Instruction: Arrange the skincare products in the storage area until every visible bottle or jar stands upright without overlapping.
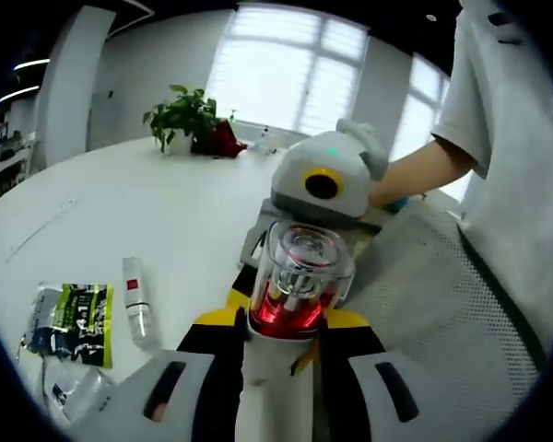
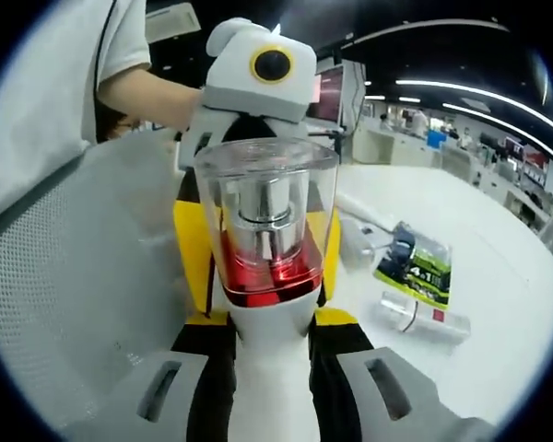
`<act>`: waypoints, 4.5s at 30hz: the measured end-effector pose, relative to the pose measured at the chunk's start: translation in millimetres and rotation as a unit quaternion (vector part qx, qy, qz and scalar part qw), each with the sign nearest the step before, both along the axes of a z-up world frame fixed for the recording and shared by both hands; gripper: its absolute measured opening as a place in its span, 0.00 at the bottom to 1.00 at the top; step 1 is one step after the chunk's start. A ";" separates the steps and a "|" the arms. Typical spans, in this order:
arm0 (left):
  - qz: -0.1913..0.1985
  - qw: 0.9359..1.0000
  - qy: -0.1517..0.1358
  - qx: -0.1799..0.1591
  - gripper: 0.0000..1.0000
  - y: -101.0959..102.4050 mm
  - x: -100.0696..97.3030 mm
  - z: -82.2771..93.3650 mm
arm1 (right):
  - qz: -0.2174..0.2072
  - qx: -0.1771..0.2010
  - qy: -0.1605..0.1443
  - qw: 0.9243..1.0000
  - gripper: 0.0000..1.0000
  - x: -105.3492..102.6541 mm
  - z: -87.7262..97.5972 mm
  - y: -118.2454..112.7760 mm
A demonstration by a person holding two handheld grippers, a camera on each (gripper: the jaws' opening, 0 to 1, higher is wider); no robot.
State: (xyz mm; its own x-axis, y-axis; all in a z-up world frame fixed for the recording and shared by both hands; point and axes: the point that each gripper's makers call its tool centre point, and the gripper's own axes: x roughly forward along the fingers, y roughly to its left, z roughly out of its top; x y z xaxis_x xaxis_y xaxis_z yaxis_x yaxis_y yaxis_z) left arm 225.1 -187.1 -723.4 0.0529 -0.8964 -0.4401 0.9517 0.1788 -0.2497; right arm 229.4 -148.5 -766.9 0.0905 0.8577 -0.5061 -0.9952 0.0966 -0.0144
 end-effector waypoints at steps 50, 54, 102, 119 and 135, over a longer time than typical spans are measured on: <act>0.017 0.998 -0.022 -0.061 0.25 -45.9 147.5 7.0 | -0.050 -0.011 -0.014 0.999 0.30 160.1 -1.7 -48.6; 0.020 0.998 -0.022 -0.063 0.25 -45.2 156.9 6.0 | -0.052 -0.008 -0.014 0.999 0.30 164.9 -2.3 -48.8; 0.111 0.991 0.009 -0.068 0.71 -5.1 127.5 29.8 | -0.153 -0.049 -0.009 0.987 0.87 129.9 7.6 -68.4; 0.182 0.982 0.008 -0.050 0.89 45.7 99.6 26.4 | -0.194 -0.014 0.000 0.981 0.90 98.6 30.2 -68.8; 0.245 0.968 0.023 -0.050 0.94 90.1 51.2 24.9 | -0.212 0.031 0.009 0.977 0.90 68.6 48.0 -69.6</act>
State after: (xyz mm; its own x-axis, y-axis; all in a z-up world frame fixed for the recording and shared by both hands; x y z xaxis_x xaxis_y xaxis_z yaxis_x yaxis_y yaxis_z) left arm 276.3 -97.0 -698.5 0.4653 -0.8064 -0.3651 0.7454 0.5794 -0.3297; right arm 298.0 -218.2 -718.9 0.4370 0.7736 -0.4588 -0.8651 0.5011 0.0209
